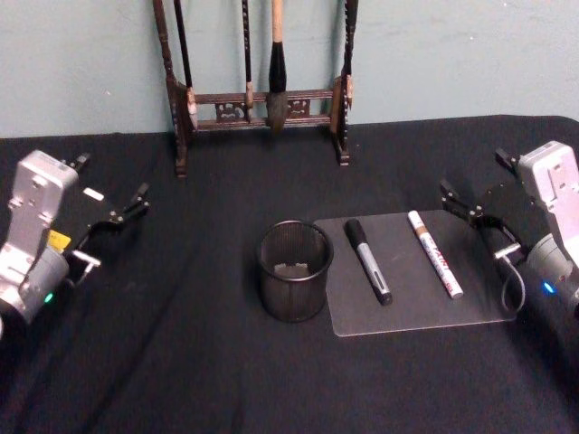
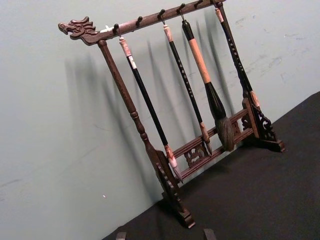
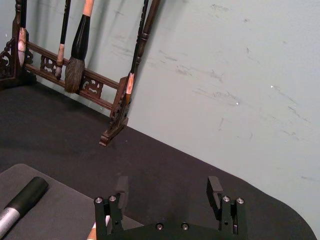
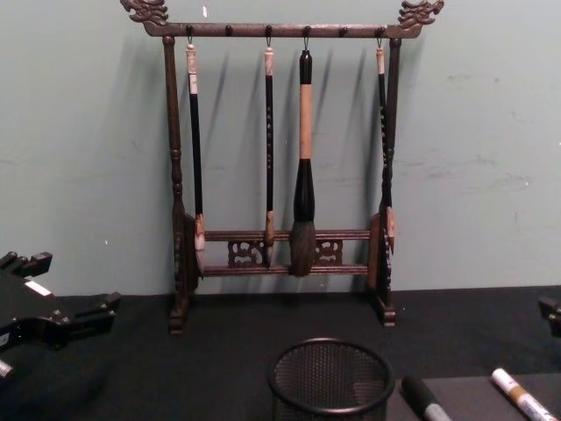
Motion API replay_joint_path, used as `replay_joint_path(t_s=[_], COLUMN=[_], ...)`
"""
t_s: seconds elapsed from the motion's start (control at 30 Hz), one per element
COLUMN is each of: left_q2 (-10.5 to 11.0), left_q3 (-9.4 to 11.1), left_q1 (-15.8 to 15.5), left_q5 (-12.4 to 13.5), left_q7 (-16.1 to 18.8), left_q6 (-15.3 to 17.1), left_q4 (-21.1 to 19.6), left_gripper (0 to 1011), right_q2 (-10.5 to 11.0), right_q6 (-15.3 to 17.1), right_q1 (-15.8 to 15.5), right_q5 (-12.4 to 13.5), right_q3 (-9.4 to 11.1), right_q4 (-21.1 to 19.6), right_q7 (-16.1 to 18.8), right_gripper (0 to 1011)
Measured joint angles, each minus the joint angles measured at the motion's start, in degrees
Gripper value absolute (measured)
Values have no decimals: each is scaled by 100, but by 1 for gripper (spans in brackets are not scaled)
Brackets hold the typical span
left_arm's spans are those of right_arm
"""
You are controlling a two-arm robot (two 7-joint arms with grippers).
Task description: Pick up the water-based marker from the table and place it into the pen holder.
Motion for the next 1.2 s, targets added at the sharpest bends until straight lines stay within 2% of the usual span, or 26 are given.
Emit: replay_joint_path(t_s=[1.0,1.2], left_q2=[0,0], left_q3=[0,0], left_q1=[0,0], left_q5=[0,0], left_q7=[0,0], left_q6=[0,0], left_q4=[0,0], left_gripper=[1001,1002], right_q2=[0,-19], right_q6=[0,106], right_q1=[0,-87], right_q5=[0,85], right_q3=[0,155], right_q4=[0,-68], right_q7=[0,99], right_gripper=[1000,1000])
